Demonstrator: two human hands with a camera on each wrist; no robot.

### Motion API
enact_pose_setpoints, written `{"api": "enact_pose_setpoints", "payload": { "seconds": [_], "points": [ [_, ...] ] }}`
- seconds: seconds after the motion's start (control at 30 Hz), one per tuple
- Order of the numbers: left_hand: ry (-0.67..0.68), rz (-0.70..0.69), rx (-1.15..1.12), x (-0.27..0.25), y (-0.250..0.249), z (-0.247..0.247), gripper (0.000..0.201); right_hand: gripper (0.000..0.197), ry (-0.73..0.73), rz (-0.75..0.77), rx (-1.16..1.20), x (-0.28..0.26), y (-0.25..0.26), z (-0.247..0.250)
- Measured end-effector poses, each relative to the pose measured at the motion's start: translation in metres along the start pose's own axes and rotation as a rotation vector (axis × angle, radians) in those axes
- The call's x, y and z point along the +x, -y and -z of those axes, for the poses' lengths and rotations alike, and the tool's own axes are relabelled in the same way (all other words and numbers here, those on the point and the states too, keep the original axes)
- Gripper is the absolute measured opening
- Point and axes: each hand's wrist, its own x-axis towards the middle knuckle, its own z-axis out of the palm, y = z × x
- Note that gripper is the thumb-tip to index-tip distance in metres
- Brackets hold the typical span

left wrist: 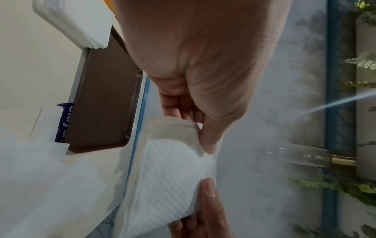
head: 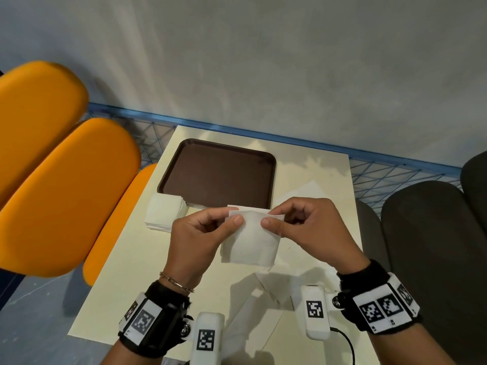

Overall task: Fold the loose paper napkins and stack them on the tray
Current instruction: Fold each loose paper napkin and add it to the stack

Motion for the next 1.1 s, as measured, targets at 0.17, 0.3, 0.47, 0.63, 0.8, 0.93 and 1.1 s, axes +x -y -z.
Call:
{"api": "enact_pose_setpoints", "payload": {
  "seconds": [0.17,0.3,0.47,0.63,0.8,0.93,1.1],
  "points": [
    [-0.057,-0.027,0.030,-0.001,-0.005,-0.003,0.027,0.012,-0.023,-0.005,0.017,0.001,0.005,-0.006],
    [-0.064,-0.060,0.139,-0.003,-0.004,-0.003,0.029,0.011,-0.074,-0.030,0.057,0.002,0.006,-0.011],
    [-0.051,-0.045,0.195,-0.007,-0.001,-0.006,0.039,0.011,-0.125,-0.050,0.071,0.001,0.006,-0.018],
    [-0.025,-0.015,0.170,-0.010,-0.003,-0.007,0.037,0.011,-0.140,-0.057,0.055,0.000,0.006,-0.021],
    [-0.021,-0.002,0.152,-0.011,-0.002,-0.007,0.036,0.011,-0.168,-0.063,0.062,-0.001,0.005,-0.026],
    [-0.022,0.015,0.154,-0.011,0.000,-0.006,0.037,0.010,-0.171,-0.065,0.070,-0.002,0.006,-0.030],
    [-0.023,0.022,0.148,-0.011,0.002,-0.004,0.036,0.010,-0.161,-0.071,0.064,-0.003,0.006,-0.032]
  ]
}}
